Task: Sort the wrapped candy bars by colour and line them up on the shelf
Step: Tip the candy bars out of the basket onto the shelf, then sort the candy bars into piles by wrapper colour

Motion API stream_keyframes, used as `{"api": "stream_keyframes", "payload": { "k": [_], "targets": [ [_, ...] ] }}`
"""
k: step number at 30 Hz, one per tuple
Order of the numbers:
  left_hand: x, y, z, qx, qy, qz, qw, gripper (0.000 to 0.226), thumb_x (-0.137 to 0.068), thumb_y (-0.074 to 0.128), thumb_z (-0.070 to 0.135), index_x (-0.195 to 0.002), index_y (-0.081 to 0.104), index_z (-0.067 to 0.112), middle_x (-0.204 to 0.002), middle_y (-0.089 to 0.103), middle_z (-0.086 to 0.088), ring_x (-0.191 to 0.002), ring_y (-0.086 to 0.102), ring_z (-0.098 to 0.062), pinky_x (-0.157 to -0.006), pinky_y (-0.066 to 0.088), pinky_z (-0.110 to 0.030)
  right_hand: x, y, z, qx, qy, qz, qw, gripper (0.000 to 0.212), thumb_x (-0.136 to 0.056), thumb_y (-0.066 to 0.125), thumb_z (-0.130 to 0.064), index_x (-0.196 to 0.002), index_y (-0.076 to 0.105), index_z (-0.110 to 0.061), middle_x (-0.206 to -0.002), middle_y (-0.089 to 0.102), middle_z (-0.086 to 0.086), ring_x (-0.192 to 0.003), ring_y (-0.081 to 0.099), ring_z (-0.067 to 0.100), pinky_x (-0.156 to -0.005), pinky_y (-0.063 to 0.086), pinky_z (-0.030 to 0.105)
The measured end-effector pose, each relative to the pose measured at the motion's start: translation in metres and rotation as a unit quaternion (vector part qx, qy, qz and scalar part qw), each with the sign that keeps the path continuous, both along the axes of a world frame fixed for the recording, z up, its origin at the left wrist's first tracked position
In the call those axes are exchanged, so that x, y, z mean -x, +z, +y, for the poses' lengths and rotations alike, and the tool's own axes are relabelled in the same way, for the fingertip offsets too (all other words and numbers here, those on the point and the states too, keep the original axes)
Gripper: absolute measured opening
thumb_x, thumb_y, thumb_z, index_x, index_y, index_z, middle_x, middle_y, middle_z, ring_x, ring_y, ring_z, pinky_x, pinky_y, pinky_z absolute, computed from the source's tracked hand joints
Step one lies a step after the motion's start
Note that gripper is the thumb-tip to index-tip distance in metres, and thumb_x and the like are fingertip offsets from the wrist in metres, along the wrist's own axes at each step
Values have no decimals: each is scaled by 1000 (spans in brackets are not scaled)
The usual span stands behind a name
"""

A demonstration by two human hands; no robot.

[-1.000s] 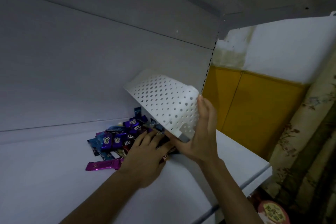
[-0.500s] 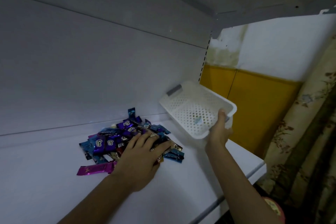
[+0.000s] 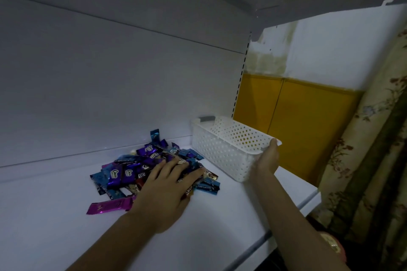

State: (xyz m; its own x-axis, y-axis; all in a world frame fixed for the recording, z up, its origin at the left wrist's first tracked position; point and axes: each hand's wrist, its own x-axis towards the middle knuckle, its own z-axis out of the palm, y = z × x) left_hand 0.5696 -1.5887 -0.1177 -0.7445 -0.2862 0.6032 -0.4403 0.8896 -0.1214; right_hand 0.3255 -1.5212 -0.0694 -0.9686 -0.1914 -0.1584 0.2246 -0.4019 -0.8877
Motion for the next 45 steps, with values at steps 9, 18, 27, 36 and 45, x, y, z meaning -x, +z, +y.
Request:
{"api": "stream_keyframes", "payload": {
  "k": [9, 18, 27, 36, 45],
  "targets": [
    [0, 1, 2, -31, 2, -23, 999, 52, -90, 31, 41, -138, 50, 32, -130, 61, -4, -127, 51, -30, -106, 31, -50, -38, -9, -27, -107, -105, 68, 986, 71, -90, 57, -44, -148, 25, -20, -146, 38, 11, -133, 38, 30, -107, 36, 52],
    [0, 4, 2, -55, 4, -40, 998, 53, -91, 29, 41, -139, 50, 31, -132, 59, -3, -129, 49, -30, -108, 28, -50, -22, -4, -28, -140, -124, 71, 980, 57, -96, 41, -40, -147, 27, -18, -143, 44, 10, -129, 45, 30, -106, 37, 50],
    [-4, 10, 3, -82, -12, -70, 994, 55, -94, 27, 53, -145, 38, 36, -145, 47, -2, -141, 32, -28, -114, 11, -46, -96, -8, 14, 9, 8, -20, 1000, 55, -95, 50, -30, -145, 32, -15, -139, 47, 7, -120, 48, 27, -103, 40, 38],
    [-20, 26, -6, -222, 24, 113, 968, 58, -96, 45, 40, -149, 22, 36, -147, 39, 2, -131, 39, -18, -105, 36, -37, -145, -9, -28, -184, 240, 236, 924, 29, -97, 46, -13, -125, 51, -14, -125, 56, 12, -110, 56, 25, -98, 46, 41],
    [-47, 20, -32, -424, 129, 145, 885, 111, -59, 54, 87, -150, 11, 40, -157, 17, -3, -140, 29, -29, -112, 29, -54, -131, -27, -63, -191, 275, 328, 883, 25, -99, 42, -17, -118, 58, -12, -120, 59, 9, -109, 55, 22, -96, 42, 31]
  ]
}}
